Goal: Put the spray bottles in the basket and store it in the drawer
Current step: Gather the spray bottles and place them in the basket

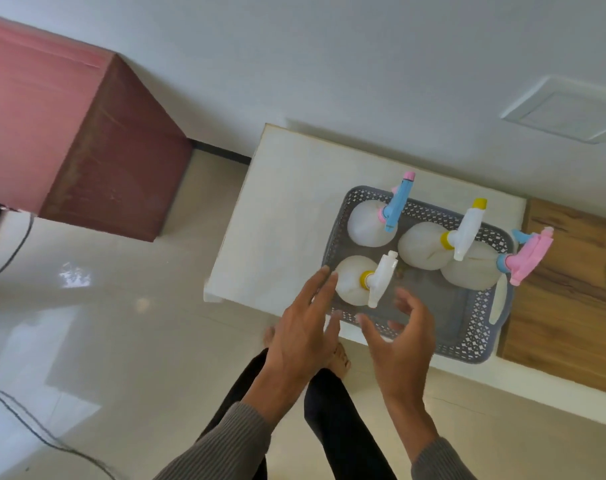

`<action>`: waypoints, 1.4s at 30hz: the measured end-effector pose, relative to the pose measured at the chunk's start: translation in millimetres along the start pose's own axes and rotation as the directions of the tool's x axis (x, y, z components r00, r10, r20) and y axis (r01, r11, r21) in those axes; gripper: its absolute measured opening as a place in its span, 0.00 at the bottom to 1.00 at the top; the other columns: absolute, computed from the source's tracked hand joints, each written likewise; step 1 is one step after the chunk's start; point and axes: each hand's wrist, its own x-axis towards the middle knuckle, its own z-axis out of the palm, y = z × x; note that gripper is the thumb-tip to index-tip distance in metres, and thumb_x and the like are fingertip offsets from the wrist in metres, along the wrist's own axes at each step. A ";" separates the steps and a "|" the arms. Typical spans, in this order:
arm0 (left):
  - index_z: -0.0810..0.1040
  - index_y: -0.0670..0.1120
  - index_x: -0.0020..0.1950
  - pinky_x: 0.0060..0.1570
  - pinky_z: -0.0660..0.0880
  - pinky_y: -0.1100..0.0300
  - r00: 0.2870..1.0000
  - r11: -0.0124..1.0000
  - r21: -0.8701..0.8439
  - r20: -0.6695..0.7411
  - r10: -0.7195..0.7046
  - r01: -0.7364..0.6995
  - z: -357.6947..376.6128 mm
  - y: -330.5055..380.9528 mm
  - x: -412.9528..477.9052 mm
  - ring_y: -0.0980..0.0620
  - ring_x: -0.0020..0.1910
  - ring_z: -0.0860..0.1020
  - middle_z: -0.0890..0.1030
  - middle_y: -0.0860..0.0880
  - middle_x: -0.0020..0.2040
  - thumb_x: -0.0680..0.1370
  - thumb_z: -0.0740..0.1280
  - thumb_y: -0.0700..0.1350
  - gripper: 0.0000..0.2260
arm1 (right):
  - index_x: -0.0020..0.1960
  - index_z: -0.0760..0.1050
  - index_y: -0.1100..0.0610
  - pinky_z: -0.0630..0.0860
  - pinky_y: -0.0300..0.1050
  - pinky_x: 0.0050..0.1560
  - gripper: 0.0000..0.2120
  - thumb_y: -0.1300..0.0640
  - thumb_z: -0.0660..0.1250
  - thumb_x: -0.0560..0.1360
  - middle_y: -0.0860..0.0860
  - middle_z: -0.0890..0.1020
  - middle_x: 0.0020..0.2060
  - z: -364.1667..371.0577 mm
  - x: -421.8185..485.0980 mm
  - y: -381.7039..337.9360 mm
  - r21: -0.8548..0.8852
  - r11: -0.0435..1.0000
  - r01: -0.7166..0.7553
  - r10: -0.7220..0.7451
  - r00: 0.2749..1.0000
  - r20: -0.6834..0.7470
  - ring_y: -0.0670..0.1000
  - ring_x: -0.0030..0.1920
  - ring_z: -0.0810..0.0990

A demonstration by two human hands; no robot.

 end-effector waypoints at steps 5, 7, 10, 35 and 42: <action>0.68 0.51 0.74 0.54 0.64 0.82 0.981 0.994 0.034 -0.165 -0.098 0.105 -45.2 -35.8 -62.0 0.58 0.69 0.71 0.70 0.54 0.73 0.77 0.67 0.47 0.25 | 0.65 0.70 0.55 0.76 0.62 0.59 0.25 0.59 0.74 0.71 0.49 0.73 0.58 10.1 -64.7 -4.1 -0.121 0.988 -0.096 0.090 0.995 -0.051 0.54 0.61 0.74; 0.69 0.50 0.73 0.58 0.63 0.79 0.965 0.980 0.054 -0.193 -0.177 0.191 -56.7 -63.7 -86.9 0.57 0.67 0.72 0.71 0.53 0.72 0.76 0.69 0.47 0.25 | 0.63 0.72 0.57 0.76 0.62 0.58 0.22 0.62 0.73 0.72 0.53 0.75 0.58 26.1 -86.9 -10.7 -0.138 0.990 -0.028 0.032 0.999 0.028 0.56 0.60 0.75; 0.71 0.46 0.72 0.57 0.79 0.55 0.941 0.959 0.037 -0.204 -0.268 0.281 -70.3 -114.2 -122.1 0.50 0.67 0.74 0.73 0.48 0.70 0.76 0.70 0.45 0.24 | 0.62 0.74 0.58 0.77 0.57 0.56 0.20 0.65 0.73 0.72 0.54 0.75 0.57 61.0 -112.8 -24.9 -0.162 0.977 0.141 -0.104 0.970 0.220 0.58 0.57 0.77; 0.45 0.45 0.80 0.73 0.60 0.45 0.887 0.829 0.559 0.395 -0.238 -0.026 13.0 -472.7 14.0 0.43 0.79 0.51 0.50 0.44 0.80 0.79 0.67 0.45 0.38 | 0.78 0.31 0.54 0.47 0.62 0.77 0.40 0.53 0.58 0.80 0.53 0.34 0.79 458.7 -87.6 74.6 -0.637 0.487 0.597 0.369 0.520 0.770 0.58 0.78 0.35; 0.35 0.44 0.79 0.72 0.61 0.38 0.860 0.739 0.670 0.417 -0.293 -0.072 115.7 -525.8 48.9 0.36 0.78 0.41 0.37 0.40 0.80 0.75 0.72 0.42 0.48 | 0.77 0.27 0.54 0.44 0.62 0.76 0.44 0.56 0.61 0.79 0.53 0.30 0.77 505.7 -58.4 145.5 -0.689 0.462 0.558 0.454 0.519 0.724 0.58 0.77 0.31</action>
